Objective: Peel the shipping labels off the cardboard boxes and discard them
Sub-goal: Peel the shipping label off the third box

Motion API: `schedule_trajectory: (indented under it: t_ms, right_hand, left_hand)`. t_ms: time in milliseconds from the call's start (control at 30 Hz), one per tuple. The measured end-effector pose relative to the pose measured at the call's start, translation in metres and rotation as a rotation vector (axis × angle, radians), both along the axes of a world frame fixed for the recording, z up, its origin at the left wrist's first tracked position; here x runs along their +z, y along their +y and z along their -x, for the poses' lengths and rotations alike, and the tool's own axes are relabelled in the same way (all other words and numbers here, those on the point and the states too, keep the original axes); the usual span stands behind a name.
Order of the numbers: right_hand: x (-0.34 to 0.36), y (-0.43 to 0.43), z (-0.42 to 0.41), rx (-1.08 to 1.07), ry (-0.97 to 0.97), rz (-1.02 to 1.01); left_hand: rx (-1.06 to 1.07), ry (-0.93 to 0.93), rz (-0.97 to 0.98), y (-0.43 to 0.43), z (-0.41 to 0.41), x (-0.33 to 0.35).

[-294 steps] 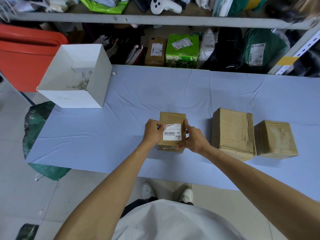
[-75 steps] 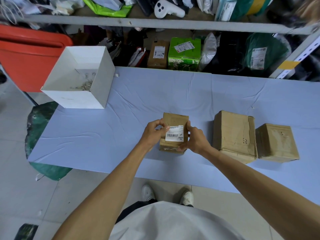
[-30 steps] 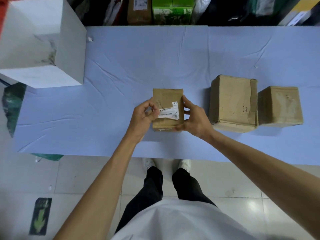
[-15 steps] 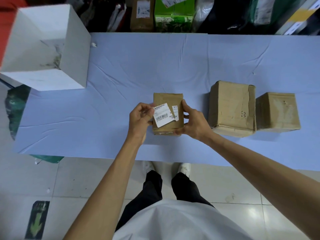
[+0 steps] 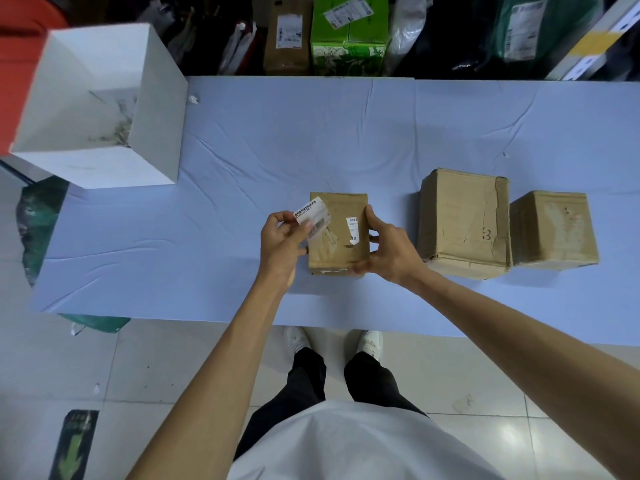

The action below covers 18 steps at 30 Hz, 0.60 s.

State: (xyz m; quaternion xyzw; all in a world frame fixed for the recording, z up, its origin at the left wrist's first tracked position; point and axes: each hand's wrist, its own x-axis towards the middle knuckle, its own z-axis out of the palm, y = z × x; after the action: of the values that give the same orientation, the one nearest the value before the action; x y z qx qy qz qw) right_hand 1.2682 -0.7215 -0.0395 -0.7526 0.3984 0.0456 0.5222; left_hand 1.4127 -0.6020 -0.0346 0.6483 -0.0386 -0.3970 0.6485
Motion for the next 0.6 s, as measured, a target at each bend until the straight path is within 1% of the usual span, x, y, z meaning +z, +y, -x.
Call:
schedule_trajectory:
  t_ms: [167,300,367,467,533,600]
  right_hand:
    - [0.0004,0.0009,-0.0002,0.002,0.007,0.006]
    - [0.0009,0.0002,-0.0007,0.002,0.008,-0.003]
    - [0.0007,-0.0003,-0.0005,0.009,0.009,-0.001]
    - [0.0011,0.0007,-0.0010,0.012,0.010,0.000]
    - [0.0008,0.0006,-0.0012,0.016,0.013,0.008]
    - [0.0002,0.0001,-0.0008,0.021,0.016,0.013]
  left_hand:
    - [0.046,0.010,-0.014,-0.0003,0.0047,0.0007]
    - [0.035,0.006,-0.053,-0.0038,0.0061,0.0010]
    - [0.070,0.016,-0.062,-0.0057,0.0066,0.0005]
    - [0.120,0.029,-0.022,-0.0025,0.0041,0.0001]
    - [0.067,-0.012,0.024,0.0012,0.0045,0.0002]
    - [-0.010,-0.093,0.057,0.0036,0.0071,-0.0005]
